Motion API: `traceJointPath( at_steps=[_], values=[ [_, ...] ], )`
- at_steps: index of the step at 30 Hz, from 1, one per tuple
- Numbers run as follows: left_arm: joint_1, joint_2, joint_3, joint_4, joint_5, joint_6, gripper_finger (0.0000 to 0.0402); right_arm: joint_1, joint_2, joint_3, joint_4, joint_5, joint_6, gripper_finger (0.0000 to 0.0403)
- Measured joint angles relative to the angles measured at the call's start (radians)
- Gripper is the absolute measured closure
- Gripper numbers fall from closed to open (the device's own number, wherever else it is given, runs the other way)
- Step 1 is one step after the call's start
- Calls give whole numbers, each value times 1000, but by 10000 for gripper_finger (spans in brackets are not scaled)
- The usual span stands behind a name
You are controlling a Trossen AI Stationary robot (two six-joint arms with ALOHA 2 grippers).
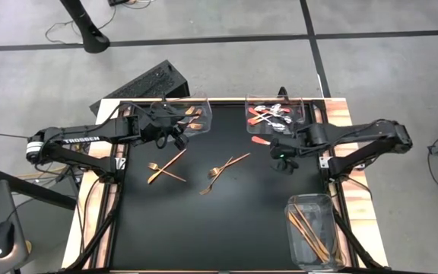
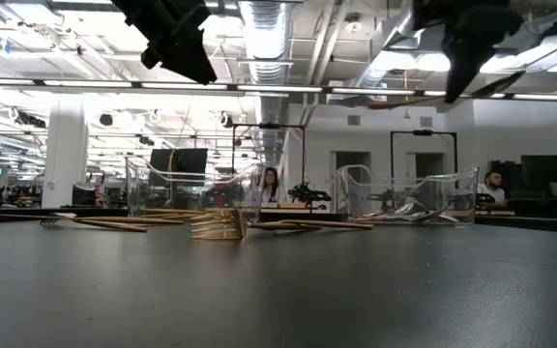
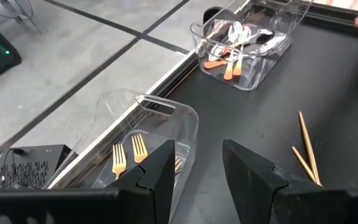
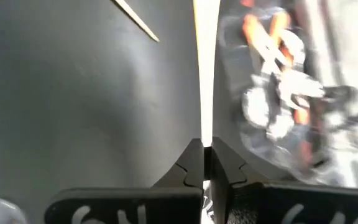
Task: Sort silverware by color (type)
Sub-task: Put the orange spoon into the top right transparent bin
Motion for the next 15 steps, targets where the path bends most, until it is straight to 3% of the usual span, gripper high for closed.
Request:
traceJointPath(
  at_steps=[9, 15],
  values=[
    [0, 0, 0, 5, -3, -27, 278, -13, -129, -19, -91, 191, -20, 388],
    [0, 0, 0, 9, -42, -35, 278, -111, -240, -152, 74, 235, -202, 388]
  ],
)
